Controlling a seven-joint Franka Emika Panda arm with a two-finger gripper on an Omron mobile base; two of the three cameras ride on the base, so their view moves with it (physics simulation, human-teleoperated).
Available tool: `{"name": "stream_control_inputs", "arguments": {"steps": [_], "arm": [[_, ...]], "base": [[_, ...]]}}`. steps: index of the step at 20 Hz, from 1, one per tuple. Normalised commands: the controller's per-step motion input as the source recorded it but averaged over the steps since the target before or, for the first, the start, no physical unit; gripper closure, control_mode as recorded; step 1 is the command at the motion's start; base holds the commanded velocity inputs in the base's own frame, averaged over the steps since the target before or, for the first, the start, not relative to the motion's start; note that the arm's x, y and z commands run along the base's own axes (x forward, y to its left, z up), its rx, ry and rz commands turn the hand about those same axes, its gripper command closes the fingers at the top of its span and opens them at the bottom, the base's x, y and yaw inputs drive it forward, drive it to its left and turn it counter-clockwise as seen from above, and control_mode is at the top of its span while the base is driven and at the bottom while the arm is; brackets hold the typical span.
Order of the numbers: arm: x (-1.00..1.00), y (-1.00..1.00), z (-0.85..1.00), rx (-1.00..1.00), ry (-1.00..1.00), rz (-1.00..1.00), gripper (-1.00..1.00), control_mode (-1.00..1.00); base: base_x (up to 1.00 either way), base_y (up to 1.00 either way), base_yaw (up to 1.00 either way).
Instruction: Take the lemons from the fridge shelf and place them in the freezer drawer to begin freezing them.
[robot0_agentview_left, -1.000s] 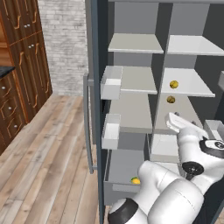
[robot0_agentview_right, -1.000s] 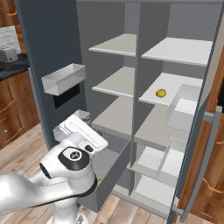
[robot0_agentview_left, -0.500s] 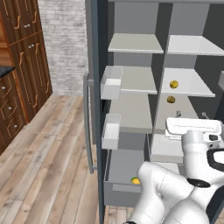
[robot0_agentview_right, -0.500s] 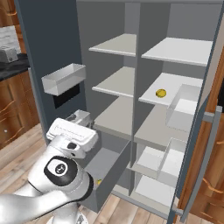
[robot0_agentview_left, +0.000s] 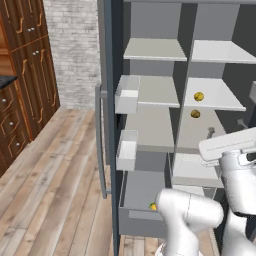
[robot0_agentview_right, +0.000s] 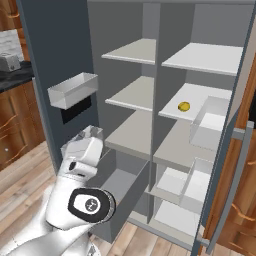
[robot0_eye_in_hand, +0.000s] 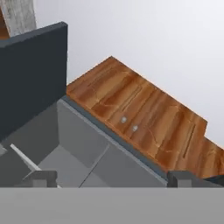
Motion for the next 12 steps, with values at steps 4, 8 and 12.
{"name": "stream_control_inputs", "arguments": {"steps": [4,8,12], "arm": [[-0.27,0.03,0.09,-0.67,0.02,-0.09,-1.0,-1.0],[0.11,0.41,0.15,-0.35,0.35,-0.1,-1.0,-1.0],[0.31,0.62,0.04,0.02,0.51,0.0,-1.0,-1.0]], "base": [[0.0,0.0,0.0],[0.0,0.0,0.0],[0.0,0.0,0.0]]}}
